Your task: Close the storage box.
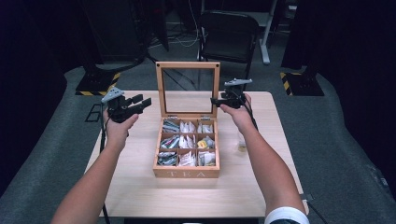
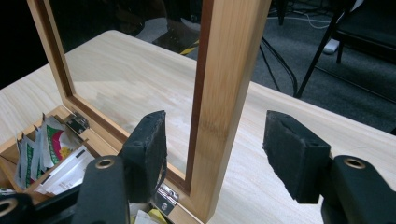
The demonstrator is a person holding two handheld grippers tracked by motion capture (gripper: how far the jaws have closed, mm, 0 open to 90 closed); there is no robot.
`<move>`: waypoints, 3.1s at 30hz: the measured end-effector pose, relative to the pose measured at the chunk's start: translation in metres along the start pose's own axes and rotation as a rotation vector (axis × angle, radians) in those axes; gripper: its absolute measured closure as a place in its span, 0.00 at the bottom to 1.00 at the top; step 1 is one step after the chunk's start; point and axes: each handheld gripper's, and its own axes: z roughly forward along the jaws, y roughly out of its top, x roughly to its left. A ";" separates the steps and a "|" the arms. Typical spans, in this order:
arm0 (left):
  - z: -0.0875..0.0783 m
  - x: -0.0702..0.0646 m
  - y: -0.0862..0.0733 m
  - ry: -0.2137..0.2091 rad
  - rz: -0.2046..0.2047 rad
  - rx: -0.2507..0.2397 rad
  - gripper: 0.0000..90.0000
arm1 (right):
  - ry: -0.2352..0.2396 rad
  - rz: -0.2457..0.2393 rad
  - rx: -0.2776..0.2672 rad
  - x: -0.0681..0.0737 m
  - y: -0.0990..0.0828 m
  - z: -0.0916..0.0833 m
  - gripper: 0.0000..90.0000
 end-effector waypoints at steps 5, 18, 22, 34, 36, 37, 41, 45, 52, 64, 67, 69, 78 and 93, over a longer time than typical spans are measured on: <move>-0.001 0.001 -0.001 0.000 -0.003 0.002 0.55 | 0.007 -0.016 -0.001 -0.001 -0.001 0.005 0.44; 0.000 0.000 -0.001 0.001 0.001 0.006 0.55 | 0.035 -0.024 -0.020 0.003 -0.001 0.014 0.44; 0.000 0.000 -0.001 0.000 0.003 0.004 0.55 | 0.041 -0.027 -0.030 0.007 0.001 0.016 0.42; 0.002 0.000 -0.002 0.000 0.006 0.011 0.55 | 0.070 -0.018 -0.001 0.003 0.005 0.011 0.51; 0.003 0.000 -0.002 0.001 0.001 0.013 0.55 | 0.075 -0.019 0.001 0.003 0.005 0.009 0.53; 0.003 0.000 -0.002 0.000 0.002 0.014 0.55 | 0.074 -0.028 0.002 0.003 0.005 0.008 0.53; 0.004 -0.001 -0.002 0.001 0.004 0.014 0.55 | 0.079 -0.021 0.003 0.003 0.004 0.005 0.57; 0.004 -0.001 -0.002 0.002 0.003 0.014 0.55 | 0.075 -0.019 0.001 0.003 0.004 0.002 0.63; 0.005 -0.002 -0.002 -0.003 0.015 0.016 0.55 | 0.078 -0.015 -0.009 0.001 0.002 -0.001 0.72; 0.006 -0.004 -0.001 -0.008 0.017 0.015 0.55 | 0.105 -0.050 -0.017 0.003 -0.002 -0.009 0.72; 0.006 -0.006 0.000 -0.011 0.020 0.017 0.55 | 0.117 -0.049 -0.023 0.004 -0.004 -0.011 0.71; 0.007 -0.007 0.000 -0.014 0.021 0.017 0.55 | 0.123 -0.053 -0.027 0.005 -0.005 -0.013 0.70; 0.012 -0.014 0.002 -0.034 0.036 0.019 0.55 | 0.147 -0.051 -0.043 0.009 -0.004 -0.024 0.68; 0.008 -0.019 0.004 -0.042 0.064 0.016 0.59 | 0.156 -0.084 -0.056 0.016 -0.009 -0.034 0.67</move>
